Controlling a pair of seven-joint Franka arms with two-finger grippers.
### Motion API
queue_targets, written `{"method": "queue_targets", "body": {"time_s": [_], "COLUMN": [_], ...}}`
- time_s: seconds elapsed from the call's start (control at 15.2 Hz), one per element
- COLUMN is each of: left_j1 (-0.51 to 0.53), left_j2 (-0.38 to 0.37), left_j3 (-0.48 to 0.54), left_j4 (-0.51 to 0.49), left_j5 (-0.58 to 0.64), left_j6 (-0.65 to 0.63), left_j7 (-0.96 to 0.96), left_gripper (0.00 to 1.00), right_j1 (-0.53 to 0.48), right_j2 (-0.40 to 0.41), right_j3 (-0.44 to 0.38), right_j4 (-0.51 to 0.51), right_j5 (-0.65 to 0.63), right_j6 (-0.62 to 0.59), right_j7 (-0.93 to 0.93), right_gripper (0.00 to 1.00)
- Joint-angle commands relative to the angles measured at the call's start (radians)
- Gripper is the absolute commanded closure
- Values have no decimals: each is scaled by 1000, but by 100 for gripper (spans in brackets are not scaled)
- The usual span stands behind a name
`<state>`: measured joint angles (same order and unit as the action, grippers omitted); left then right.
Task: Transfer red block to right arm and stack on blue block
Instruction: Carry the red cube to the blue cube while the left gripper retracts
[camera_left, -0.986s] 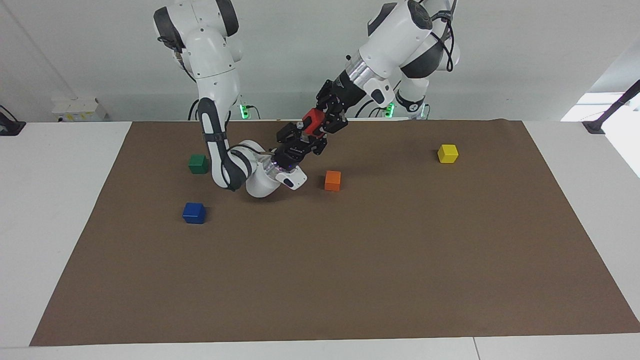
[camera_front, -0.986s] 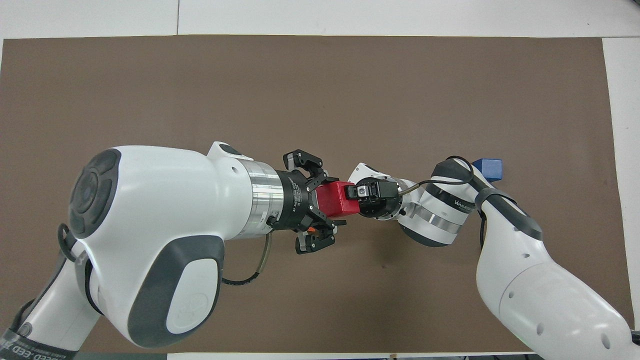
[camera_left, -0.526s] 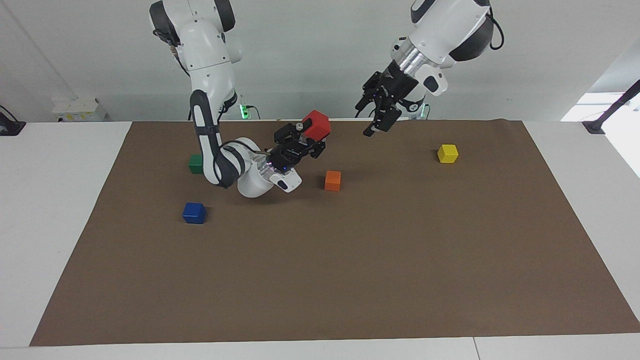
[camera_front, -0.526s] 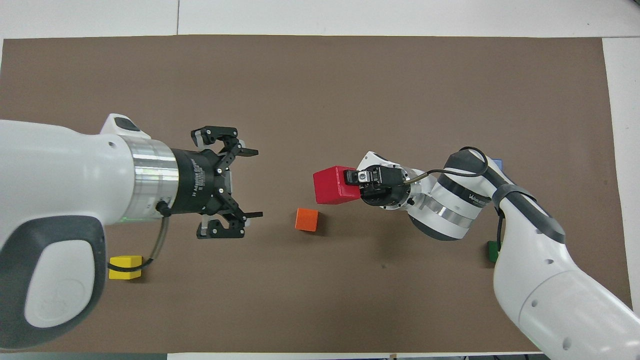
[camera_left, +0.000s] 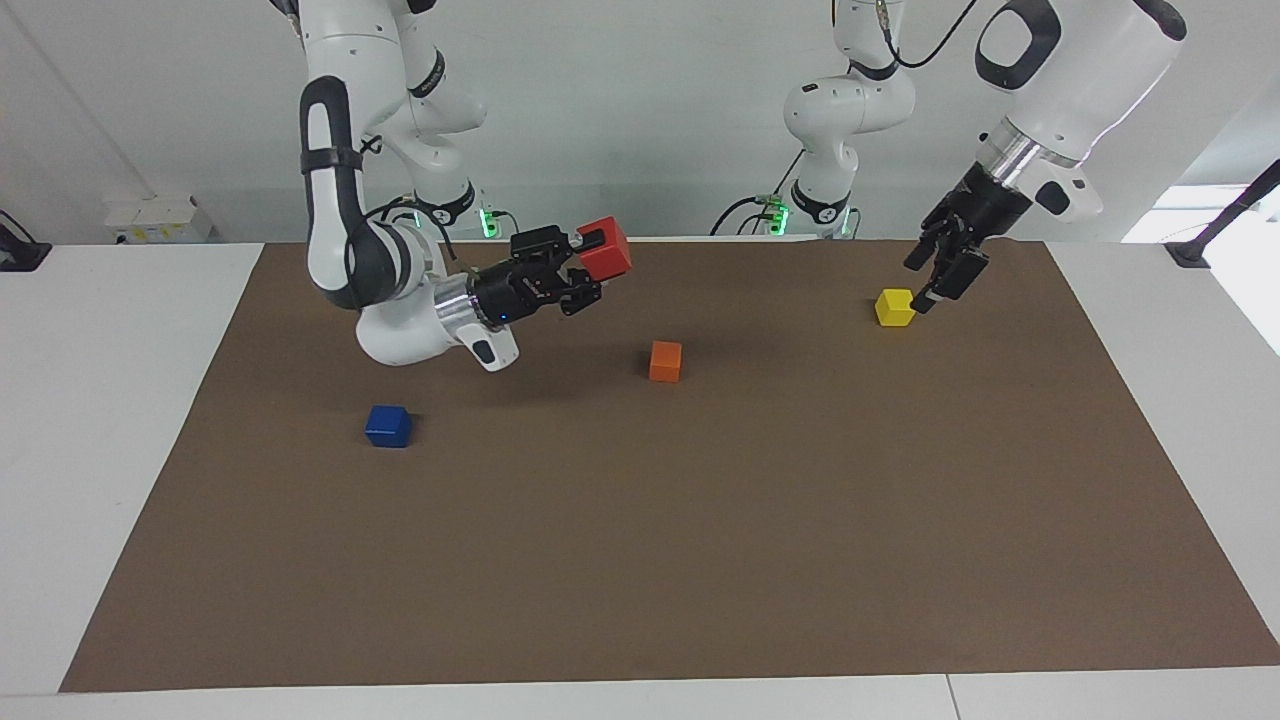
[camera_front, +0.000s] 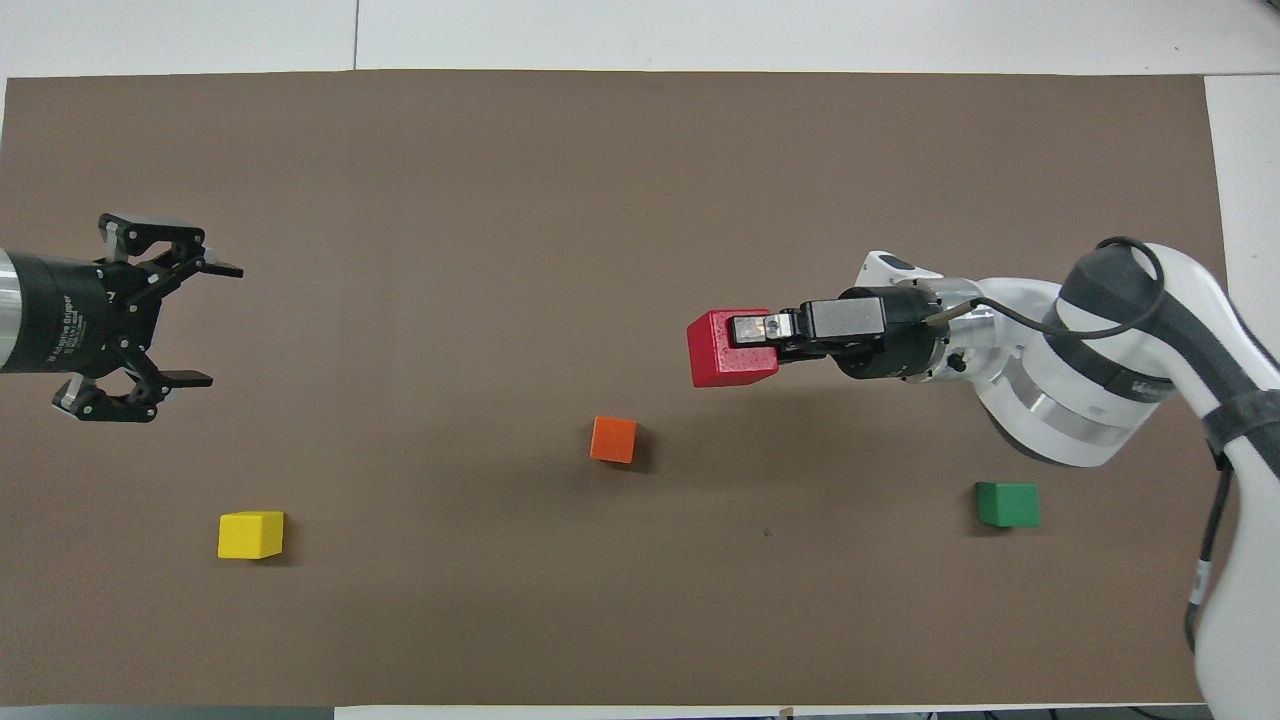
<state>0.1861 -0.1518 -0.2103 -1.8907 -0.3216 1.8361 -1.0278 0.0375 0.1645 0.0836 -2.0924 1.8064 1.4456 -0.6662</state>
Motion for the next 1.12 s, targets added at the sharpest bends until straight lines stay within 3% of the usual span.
{"method": "queue_targets", "body": {"time_s": [0.0,0.39,0.59,0.79,0.85,0.99,1.05], "left_j1": [93,101,53,15,-34,-179,-194], "left_j2": [-2,51,121,193,201,190,178], "left_j3": [-15,-15,-15,-11,11,154,175], "left_j4": [-50,-64,91,250,268,257,227], "left_j5": [97,314,406,414,414,409,398], "left_j6": [29,46,-99,-176,-182,-183,-178], "left_j7": [283,733,848,963,963,965,966], "left_gripper": [0,0,0,0,0,0,0], "right_j1": [-57,-134,-137,-125,-123,-119,-110], "right_j2": [-152,-227,-244,-231,-229,-229,-229], "right_j3": [5,2,4,8,8,11,12], "right_j4": [15,121,222,317,321,308,304], "right_j5": [-203,-678,-969,-1241,-1309,-1445,-1514], "right_j6": [111,159,182,182,183,226,255], "right_j7": [147,204,287,358,364,416,447], "right_gripper": [100,100,100,100,100,100,100]}}
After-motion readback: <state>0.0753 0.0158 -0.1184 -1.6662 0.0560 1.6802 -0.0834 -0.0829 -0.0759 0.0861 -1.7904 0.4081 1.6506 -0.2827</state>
